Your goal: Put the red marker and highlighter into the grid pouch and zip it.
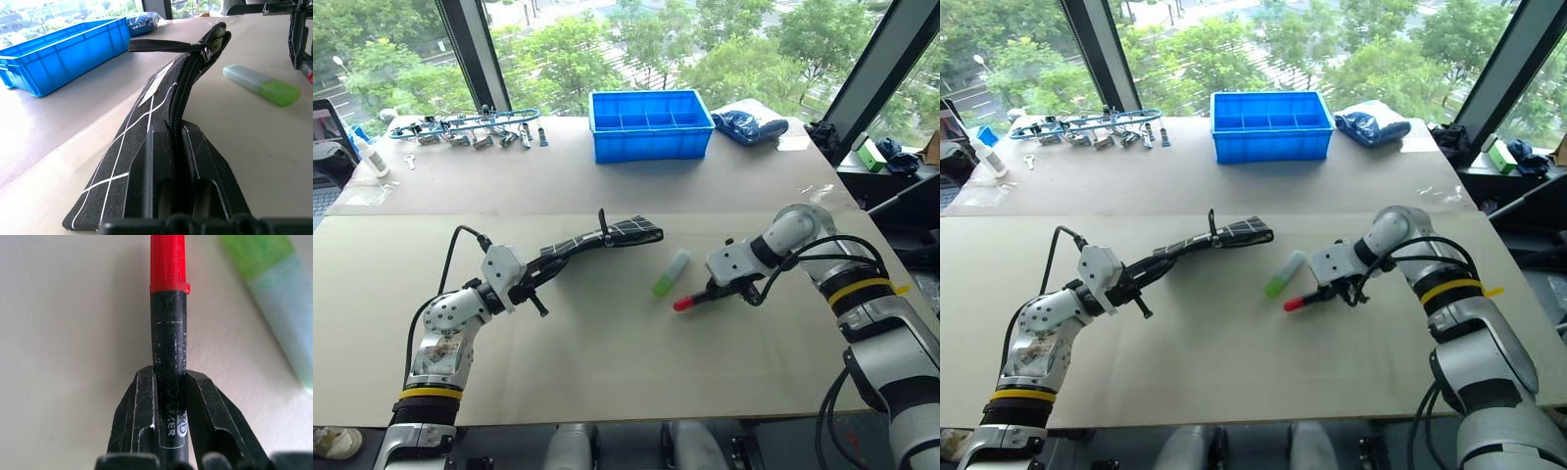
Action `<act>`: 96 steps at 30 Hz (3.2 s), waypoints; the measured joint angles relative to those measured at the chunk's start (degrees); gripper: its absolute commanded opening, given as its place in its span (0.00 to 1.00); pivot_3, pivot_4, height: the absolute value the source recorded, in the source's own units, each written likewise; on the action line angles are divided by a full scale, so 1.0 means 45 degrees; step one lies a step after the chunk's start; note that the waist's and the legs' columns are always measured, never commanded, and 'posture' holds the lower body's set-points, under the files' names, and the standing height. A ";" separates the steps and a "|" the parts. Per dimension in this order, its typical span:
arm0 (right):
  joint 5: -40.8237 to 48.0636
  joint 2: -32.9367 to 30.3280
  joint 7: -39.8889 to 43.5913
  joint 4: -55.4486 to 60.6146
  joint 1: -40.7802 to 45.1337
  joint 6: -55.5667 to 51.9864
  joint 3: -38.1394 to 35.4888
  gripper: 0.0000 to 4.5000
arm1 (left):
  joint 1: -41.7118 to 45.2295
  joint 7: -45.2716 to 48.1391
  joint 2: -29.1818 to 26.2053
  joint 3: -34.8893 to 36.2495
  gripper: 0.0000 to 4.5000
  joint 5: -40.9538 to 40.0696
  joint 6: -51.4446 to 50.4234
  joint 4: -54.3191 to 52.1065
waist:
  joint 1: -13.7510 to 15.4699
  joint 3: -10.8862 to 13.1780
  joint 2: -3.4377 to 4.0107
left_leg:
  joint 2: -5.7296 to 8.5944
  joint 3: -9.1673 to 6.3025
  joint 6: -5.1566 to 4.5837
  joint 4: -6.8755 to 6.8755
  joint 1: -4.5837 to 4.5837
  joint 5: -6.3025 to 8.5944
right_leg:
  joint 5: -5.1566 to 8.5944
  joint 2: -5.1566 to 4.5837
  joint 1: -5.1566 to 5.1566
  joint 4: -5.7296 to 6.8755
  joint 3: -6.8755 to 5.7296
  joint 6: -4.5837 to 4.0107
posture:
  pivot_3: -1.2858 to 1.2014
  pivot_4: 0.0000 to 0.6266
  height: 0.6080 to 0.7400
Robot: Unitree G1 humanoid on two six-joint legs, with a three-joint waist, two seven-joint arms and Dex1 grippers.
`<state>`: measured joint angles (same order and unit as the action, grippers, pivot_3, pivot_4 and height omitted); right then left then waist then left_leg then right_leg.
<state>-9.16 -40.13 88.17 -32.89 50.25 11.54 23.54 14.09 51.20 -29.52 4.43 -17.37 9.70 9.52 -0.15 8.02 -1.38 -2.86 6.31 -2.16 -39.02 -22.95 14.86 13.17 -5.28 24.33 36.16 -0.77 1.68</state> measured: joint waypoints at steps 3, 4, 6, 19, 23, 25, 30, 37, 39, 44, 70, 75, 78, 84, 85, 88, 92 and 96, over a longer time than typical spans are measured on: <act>0.1470 -0.0645 0.0180 0.2245 -0.0854 -0.2085 -0.0997 0.10 | -0.0038 -0.0011 0.0022 -0.0016 0.00 -0.0003 -0.0011 -0.0084 | 0.0013 0.0001 0.0001 | -0.0003 -0.0012 -0.0005 0.0005 -0.0006 0.0004 | 0.0000 0.0002 0.0008 -0.0002 -0.0004 -0.0001 | 0.52 0.24 1.00; 0.1864 -0.0831 0.0183 0.2788 -0.1005 -0.2539 -0.1292 0.10 | -0.0051 -0.0011 0.0020 -0.0016 0.00 -0.0003 -0.0019 -0.0095 | 0.0019 0.0001 0.0002 | -0.0001 -0.0012 -0.0007 0.0005 -0.0004 0.0005 | 0.0000 0.0002 0.0007 -0.0004 -0.0003 -0.0001 | 0.52 0.24 1.00; 0.2605 -0.0931 -0.0024 0.4097 -0.1136 -0.4134 -0.2028 0.10 | -0.0069 -0.0003 0.0014 -0.0021 0.00 -0.0003 -0.0031 -0.0096 | -0.0002 0.0001 0.0002 | -0.0007 -0.0012 -0.0013 0.0004 0.0002 0.0009 | -0.0001 0.0003 0.0007 -0.0003 0.0000 -0.0003 | 0.52 0.24 1.00; -0.1031 -0.0865 -0.5629 1.0079 -0.1552 -0.8499 -0.1153 0.10 | 0.0265 0.0316 0.0005 -0.0220 0.00 0.0000 -0.0304 -0.0093 | 0.0054 0.0001 0.0002 | 0.0004 -0.0005 -0.0012 -0.0009 -0.0040 0.0008 | -0.0001 0.0006 0.0039 0.0000 -0.0011 -0.0002 | 0.52 0.24 1.00; -0.3267 -0.0839 -0.6541 1.0610 -0.1400 -0.8484 0.0148 0.10 | 0.0465 0.0418 -0.0031 -0.0218 0.00 -0.0001 -0.0306 -0.0052 | 0.0048 0.0001 0.0002 | 0.0007 -0.0002 -0.0008 -0.0009 -0.0060 0.0006 | 0.0001 0.0009 0.0058 -0.0005 -0.0010 0.0000 | 0.52 0.24 1.00; -0.3750 -0.0653 -0.6498 1.1282 -0.1401 -0.8695 0.0443 0.10 | 0.0464 0.0458 -0.0042 -0.0217 0.00 -0.0001 -0.0306 0.0016 | 0.0048 0.0001 0.0001 | 0.0005 -0.0002 -0.0006 -0.0009 -0.0070 0.0005 | 0.0002 0.0014 0.0064 -0.0008 -0.0011 0.0001 | 0.52 0.24 1.00; -0.4252 -0.0400 -0.6232 1.2240 -0.1401 -0.9029 0.0711 0.10 | 0.0475 0.0482 -0.0043 -0.0215 0.00 -0.0001 -0.0306 0.0019 | 0.0045 0.0001 0.0001 | 0.0005 -0.0003 -0.0009 -0.0022 -0.0070 0.0005 | 0.0002 0.0014 0.0058 -0.0006 -0.0012 0.0002 | 0.52 0.24 1.00; -0.4608 -0.0400 -0.6000 1.2237 -0.1402 -0.9200 0.0704 0.10 | 0.0524 0.0505 -0.0045 -0.0212 0.00 -0.0001 -0.0306 0.0108 | 0.0057 0.0001 0.0001 | 0.0005 -0.0005 -0.0011 -0.0024 -0.0069 0.0007 | 0.0002 0.0017 0.0056 -0.0006 -0.0016 0.0002 | 0.52 0.24 1.00; -0.4761 -0.0405 -0.5997 1.2202 -0.1402 -0.9196 0.0706 0.10 | 0.0628 0.0508 -0.0046 -0.0211 0.00 -0.0001 -0.0304 0.0122 | 0.0060 0.0001 0.0001 | 0.0005 -0.0005 -0.0011 -0.0024 -0.0069 0.0006 | 0.0002 0.0016 0.0056 -0.0006 -0.0016 0.0003 | 0.52 0.24 1.00; -0.5419 -0.0452 -0.6053 1.1915 -0.1494 -0.9071 0.0835 0.10 | 0.0675 0.0512 -0.0046 -0.0210 0.00 -0.0001 -0.0302 0.0122 | 0.0051 0.0001 0.0001 | 0.0005 -0.0004 -0.0009 -0.0024 -0.0069 0.0005 | 0.0002 0.0017 0.0056 -0.0007 -0.0015 0.0003 | 0.52 0.24 1.00; -0.7974 0.3217 -0.7506 0.7252 -0.0258 -0.8221 0.2197 0.10 | 0.0754 0.0639 -0.0029 -0.0205 0.00 0.0037 -0.0280 0.0591 | -0.0126 0.0001 0.0002 | 0.0002 -0.0007 0.0055 -0.0021 -0.0072 -0.0033 | 0.0003 0.0025 0.0058 0.0001 -0.0020 0.0002 | 0.52 0.24 1.00; -0.8037 0.3922 -0.8008 0.6521 0.0287 -0.8249 0.2142 0.10 | 0.0768 0.0656 -0.0031 -0.0203 0.00 0.0038 -0.0279 0.0603 | -0.0127 0.0001 0.0002 | 0.0004 -0.0007 0.0057 -0.0021 -0.0076 -0.0034 | 0.0002 0.0021 0.0058 0.0000 -0.0019 0.0003 | 0.52 0.24 1.00; -0.8018 0.4084 -0.8394 0.6383 0.0411 -0.8167 0.2083 0.10 | 0.0770 0.0694 -0.0031 -0.0202 0.00 0.0038 -0.0279 0.0603 | -0.0127 0.0001 0.0002 | 0.0003 -0.0007 0.0058 -0.0021 -0.0076 -0.0034 | 0.0002 0.0021 0.0058 0.0001 -0.0020 0.0003 | 0.52 0.24 1.00; -0.7682 0.3892 -0.9011 0.6763 0.0036 -0.6902 0.2030 0.10 | 0.0814 0.0753 -0.0023 -0.0208 0.00 0.0037 -0.0279 0.0600 | -0.0118 0.0001 0.0001 | 0.0003 -0.0009 0.0055 -0.0019 -0.0075 -0.0032 | 0.0002 0.0020 0.0057 0.0000 -0.0023 0.0003 | 0.52 0.24 1.00; -0.7658 0.3709 -0.9064 0.6975 -0.0310 -0.6507 0.2063 0.10 | 0.0824 0.0762 -0.0027 -0.0204 0.00 0.0038 -0.0279 0.0607 | -0.0106 0.0001 0.0001 | 0.0006 -0.0011 0.0055 -0.0019 -0.0076 -0.0032 | 0.0002 0.0016 0.0053 -0.0001 -0.0026 0.0003 | 0.52 0.24 1.00; -0.7597 0.3400 -0.9203 0.7014 -0.1053 -0.5716 0.2136 0.10 | 0.0837 0.0790 -0.0026 -0.0223 0.00 0.0056 -0.0281 0.0642 | -0.0133 0.0001 0.0001 | 0.0009 -0.0006 0.0054 -0.0021 -0.0077 -0.0032 | 0.0000 0.0014 0.0053 -0.0006 -0.0019 0.0008 | 0.52 0.24 1.00; -0.7543 0.3232 -1.0264 0.6792 -0.1525 -0.4634 0.2055 0.10 | 0.0891 0.0804 -0.0023 -0.0253 0.00 0.0058 -0.0284 0.0647 | -0.0166 0.0001 0.0001 | 0.0001 -0.0007 0.0054 -0.0012 -0.0065 -0.0032 | 0.0002 0.0025 0.0055 -0.0004 -0.0018 0.0004 | 0.52 0.24 1.00; -0.7548 0.2965 -1.1378 0.6362 -0.1963 -0.3219 0.2055 0.10 | 0.0894 0.0905 0.0002 -0.0320 0.00 0.0055 -0.0324 0.0646 | -0.0161 0.0001 0.0000 | 0.0003 -0.0007 0.0057 -0.0012 -0.0068 -0.0034 | 0.0002 0.0022 0.0055 -0.0008 -0.0016 0.0005 | 0.52 0.24 1.00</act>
<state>-43.12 -26.78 36.96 -4.26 41.41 -2.95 32.79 18.11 55.27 -29.51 2.99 -17.12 8.24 12.43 -0.87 8.02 -1.38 -2.84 6.28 -1.90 -39.08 -23.25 14.70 13.18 -5.18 24.58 36.12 -0.84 1.70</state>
